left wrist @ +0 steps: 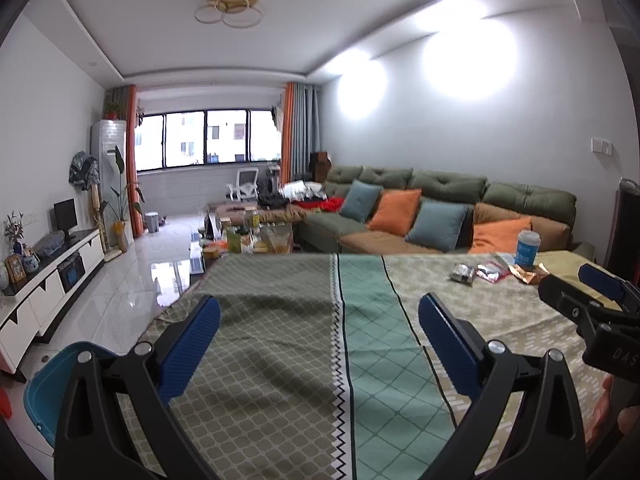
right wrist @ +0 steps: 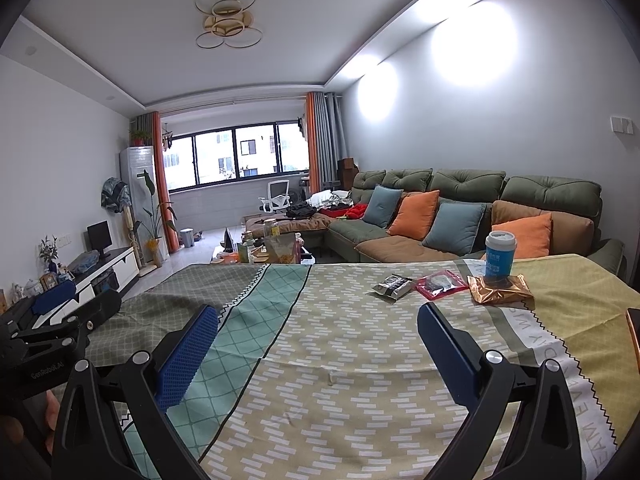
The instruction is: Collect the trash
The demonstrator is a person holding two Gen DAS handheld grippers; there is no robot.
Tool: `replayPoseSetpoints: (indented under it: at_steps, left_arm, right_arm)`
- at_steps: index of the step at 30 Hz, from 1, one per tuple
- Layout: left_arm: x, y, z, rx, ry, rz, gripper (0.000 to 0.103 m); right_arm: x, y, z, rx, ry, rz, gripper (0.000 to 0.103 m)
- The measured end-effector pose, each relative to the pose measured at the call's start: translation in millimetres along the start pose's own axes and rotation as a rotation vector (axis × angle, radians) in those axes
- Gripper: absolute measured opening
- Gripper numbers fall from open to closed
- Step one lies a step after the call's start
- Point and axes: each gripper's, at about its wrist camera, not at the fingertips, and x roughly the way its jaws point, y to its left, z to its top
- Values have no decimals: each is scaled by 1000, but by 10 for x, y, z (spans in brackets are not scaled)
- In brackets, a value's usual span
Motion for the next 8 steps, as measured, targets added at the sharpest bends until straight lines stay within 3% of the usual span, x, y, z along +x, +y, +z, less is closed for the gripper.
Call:
replayPoseSetpoints:
  at_steps: [3, 8]
  left_arm:
    - [159, -2, 12, -4, 87, -18, 100]
    - [688, 87, 16, -8, 304, -21, 100]
  right_arm:
    - [14, -62, 10, 9, 18, -6, 99]
    - [206, -289, 48, 32, 106, -24, 99]
